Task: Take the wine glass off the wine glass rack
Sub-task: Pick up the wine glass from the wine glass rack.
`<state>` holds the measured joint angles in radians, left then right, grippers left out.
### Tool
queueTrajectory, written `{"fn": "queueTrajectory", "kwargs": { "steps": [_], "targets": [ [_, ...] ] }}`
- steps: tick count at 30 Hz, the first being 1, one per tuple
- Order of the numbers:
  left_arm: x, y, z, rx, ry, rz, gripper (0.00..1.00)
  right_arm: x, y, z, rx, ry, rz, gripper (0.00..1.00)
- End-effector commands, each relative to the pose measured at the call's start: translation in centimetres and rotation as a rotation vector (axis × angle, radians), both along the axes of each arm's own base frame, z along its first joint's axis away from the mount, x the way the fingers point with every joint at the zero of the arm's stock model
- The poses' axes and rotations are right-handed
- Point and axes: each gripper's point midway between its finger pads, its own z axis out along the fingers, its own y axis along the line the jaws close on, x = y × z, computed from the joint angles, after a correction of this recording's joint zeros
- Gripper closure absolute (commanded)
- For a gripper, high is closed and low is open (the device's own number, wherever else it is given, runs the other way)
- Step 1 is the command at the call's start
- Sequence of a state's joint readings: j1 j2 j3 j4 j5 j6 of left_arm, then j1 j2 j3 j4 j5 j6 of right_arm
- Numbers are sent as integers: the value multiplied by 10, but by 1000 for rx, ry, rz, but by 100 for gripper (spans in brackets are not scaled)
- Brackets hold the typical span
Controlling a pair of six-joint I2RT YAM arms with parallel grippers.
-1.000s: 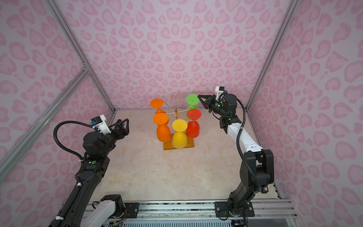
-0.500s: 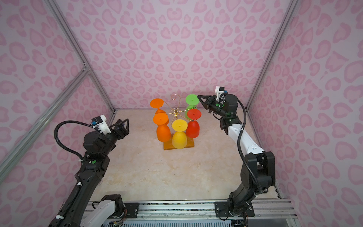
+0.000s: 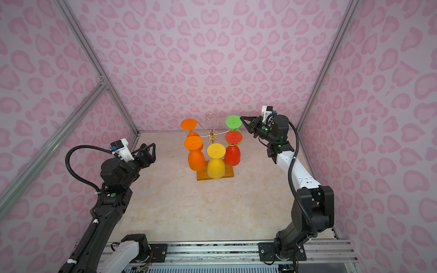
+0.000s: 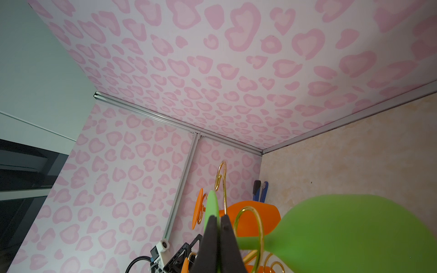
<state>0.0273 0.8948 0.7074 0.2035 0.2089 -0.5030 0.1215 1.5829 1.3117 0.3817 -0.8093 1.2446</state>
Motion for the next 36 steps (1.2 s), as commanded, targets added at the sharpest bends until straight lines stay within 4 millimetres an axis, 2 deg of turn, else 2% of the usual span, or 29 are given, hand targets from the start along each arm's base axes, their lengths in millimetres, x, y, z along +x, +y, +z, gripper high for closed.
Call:
{"fn": "queueTrajectory", "kwargs": {
  "steps": [1, 14, 23, 36],
  "targets": [
    [-2, 0, 4, 9, -18, 1, 8, -6, 3, -1, -24, -5, 19, 100],
    [-4, 2, 4, 16, -23, 9, 8, -8, 18, -3, -48, 4, 46, 100],
    [-4, 2, 5, 16, -24, 11, 8, -7, 27, 4, -37, -4, 69, 100],
    [-4, 3, 2, 19, -18, 15, 8, 6, 36, 7, 2, 4, 84, 100]
  ]
}}
